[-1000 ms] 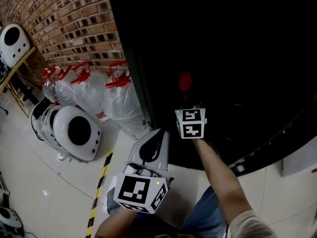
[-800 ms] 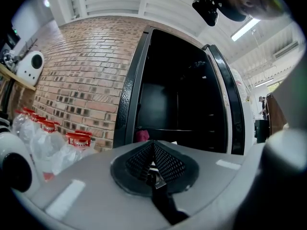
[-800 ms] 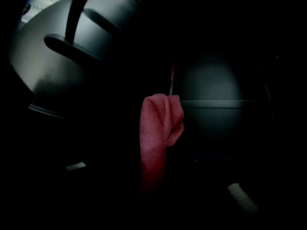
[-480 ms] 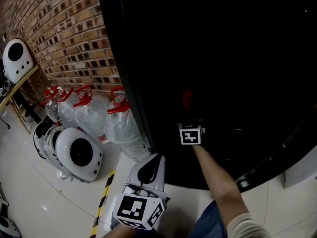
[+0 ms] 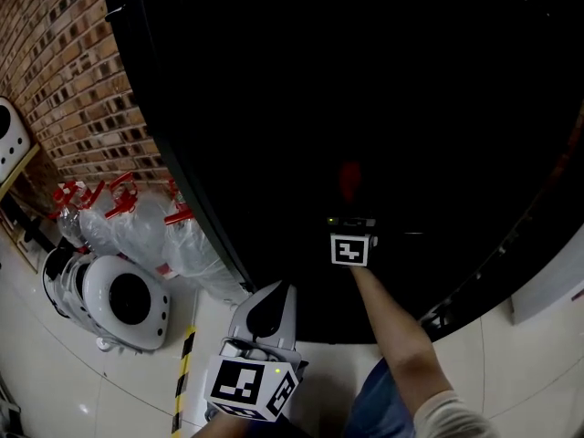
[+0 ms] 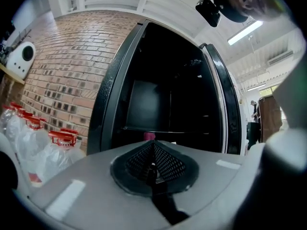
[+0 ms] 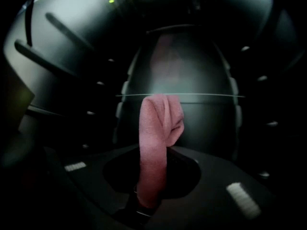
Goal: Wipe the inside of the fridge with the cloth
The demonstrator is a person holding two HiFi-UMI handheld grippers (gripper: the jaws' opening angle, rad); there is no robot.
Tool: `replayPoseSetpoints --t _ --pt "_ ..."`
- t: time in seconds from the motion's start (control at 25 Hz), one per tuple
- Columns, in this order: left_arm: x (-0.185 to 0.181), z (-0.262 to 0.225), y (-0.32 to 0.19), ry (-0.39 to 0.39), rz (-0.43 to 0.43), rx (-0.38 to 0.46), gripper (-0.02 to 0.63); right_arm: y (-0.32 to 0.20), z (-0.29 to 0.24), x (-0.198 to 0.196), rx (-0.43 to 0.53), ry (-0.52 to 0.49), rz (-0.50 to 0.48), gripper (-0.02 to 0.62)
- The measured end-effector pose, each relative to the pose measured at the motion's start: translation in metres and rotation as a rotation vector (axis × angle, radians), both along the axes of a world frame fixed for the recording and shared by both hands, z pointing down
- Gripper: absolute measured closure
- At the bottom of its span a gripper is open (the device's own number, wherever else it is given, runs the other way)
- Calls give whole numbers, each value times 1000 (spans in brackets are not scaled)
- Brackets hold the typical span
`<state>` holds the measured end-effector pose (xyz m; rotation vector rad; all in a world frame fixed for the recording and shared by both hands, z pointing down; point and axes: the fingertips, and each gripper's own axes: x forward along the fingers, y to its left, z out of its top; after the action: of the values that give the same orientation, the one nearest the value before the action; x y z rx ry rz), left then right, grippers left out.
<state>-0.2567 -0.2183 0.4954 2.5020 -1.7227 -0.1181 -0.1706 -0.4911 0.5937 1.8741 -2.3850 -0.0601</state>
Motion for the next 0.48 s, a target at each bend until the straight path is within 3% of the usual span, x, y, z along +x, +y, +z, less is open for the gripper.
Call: replayPoseSetpoints --t 0.24,0.48 --pt "22 5 -16 12 42 -12 597 5 2 65 -20 -32 130 529" --pt "44 16 -27 5 85 -40 597 4 5 101 -46 -39 193 529"
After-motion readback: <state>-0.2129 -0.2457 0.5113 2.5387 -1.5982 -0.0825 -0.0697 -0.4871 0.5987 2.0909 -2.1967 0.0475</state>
